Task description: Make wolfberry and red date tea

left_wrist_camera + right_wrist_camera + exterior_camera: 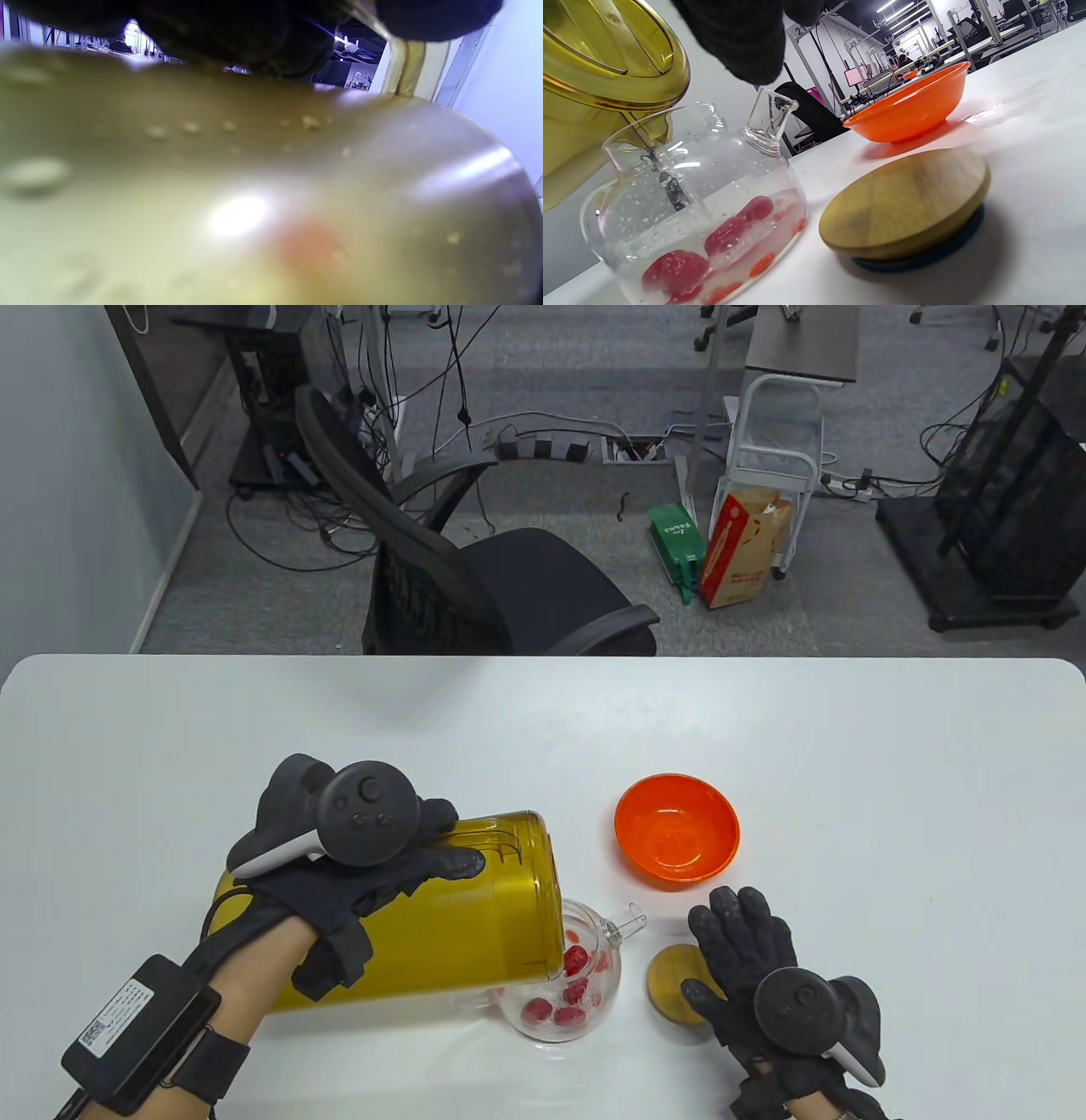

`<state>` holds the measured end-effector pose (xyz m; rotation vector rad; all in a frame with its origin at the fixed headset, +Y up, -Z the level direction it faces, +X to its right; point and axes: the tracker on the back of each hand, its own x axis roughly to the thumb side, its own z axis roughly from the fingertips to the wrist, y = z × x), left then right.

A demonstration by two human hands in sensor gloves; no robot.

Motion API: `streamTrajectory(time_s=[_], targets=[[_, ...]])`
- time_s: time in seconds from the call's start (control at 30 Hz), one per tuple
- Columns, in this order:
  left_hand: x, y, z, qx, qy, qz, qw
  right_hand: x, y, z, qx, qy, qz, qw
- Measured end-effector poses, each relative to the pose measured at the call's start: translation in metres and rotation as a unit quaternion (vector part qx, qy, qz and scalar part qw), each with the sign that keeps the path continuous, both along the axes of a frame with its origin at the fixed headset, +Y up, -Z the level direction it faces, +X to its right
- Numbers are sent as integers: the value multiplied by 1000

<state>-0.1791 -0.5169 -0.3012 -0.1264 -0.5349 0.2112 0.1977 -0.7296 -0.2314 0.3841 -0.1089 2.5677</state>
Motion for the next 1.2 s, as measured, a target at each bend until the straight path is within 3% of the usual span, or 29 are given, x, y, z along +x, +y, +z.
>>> streamTrajectory(time_s=[1.2], targets=[[-1, 2, 4, 5, 2, -6, 1000, 0, 0, 0, -1, 0, 0, 1000]])
